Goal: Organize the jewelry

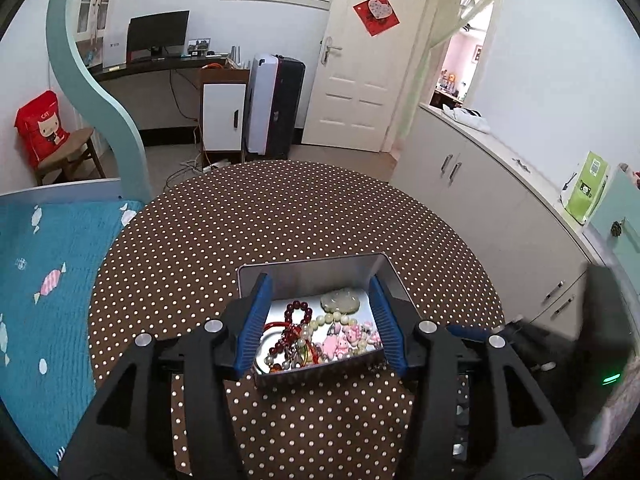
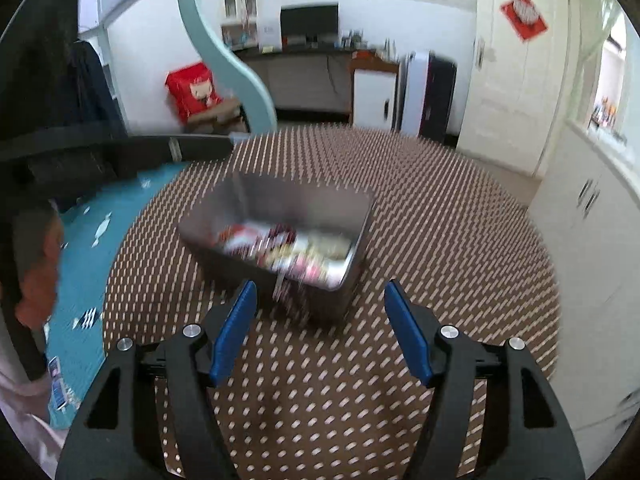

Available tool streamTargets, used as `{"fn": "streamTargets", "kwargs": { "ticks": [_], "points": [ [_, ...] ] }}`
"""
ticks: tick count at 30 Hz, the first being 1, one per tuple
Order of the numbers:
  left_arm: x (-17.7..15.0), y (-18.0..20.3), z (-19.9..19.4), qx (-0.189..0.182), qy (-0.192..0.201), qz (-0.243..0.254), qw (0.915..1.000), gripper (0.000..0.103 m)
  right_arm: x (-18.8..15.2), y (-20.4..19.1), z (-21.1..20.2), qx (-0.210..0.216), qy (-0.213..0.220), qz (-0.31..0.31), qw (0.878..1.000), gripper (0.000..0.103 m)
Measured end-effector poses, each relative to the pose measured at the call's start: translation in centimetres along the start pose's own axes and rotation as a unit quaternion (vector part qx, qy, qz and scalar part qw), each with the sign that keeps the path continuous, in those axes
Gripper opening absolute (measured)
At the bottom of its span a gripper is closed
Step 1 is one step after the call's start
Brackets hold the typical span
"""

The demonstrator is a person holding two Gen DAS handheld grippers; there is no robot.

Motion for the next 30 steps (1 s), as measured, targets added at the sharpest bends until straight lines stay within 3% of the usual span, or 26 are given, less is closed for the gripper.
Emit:
{"fn": "streamTargets", "kwargs": {
  "ticks": [1,3,7,8,9,16,26,29,30],
  "points": [
    [-0.2,0.0,-0.2,0.001,0.001,0.001,1.0,0.054,-0.1,-0.1,1.0,0.002,-0.013,0.006,1.0,0.063],
    [-0.6,0.0,-0.5,0.01,0.003,0.003,0.9999,0.054,0.1,-0.2,2.6,0.004,-0.03,0.013,0.999,0.048],
    [-1.5,-0.2,-1.1,0.014,0.004,0.002,0.9999,0.058,0.3,0.4,3.7,0.002,-0.04,0.032,0.999,0.029],
    [-1.7,-0.3,-1.1,0.015,0.003,0.001,0.9999,0.058,0.4,0.5,3.8,0.007,-0.042,0.035,0.998,0.009],
    [-1.9,-0.4,-1.1,0.015,0.001,-0.001,0.9999,0.058,0.4,0.7,3.6,0.024,-0.041,0.042,0.998,0.0],
    [-2.8,-0.7,-0.8,0.007,-0.009,-0.01,0.9999,0.058,0.5,0.0,1.2,0.023,-0.012,0.034,0.999,0.0],
    [-3.2,-2.0,-1.1,-0.003,-0.01,-0.03,0.9995,0.059,2.6,-0.9,-4.0,-0.016,0.046,0.004,0.999,0.0],
    [-3.3,-1.8,-1.4,0.008,-0.002,-0.021,0.9998,0.069,2.8,-1.1,-4.3,-0.014,0.052,0.002,0.999,0.007],
    [-3.3,-1.5,-1.6,0.017,0.001,-0.016,0.9997,0.072,3.0,-1.2,-4.7,-0.022,0.057,0.006,0.998,0.021]
  ]
}}
Point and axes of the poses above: each gripper's, at about its wrist camera, not at the fingertips, and z roughly the way its jaws point, y to its right, x to its top, the point moved 2 cm from there along z, roughly the way its jaws point, and after that the axes turned 15 degrees about -y, right-handed, at the moved point
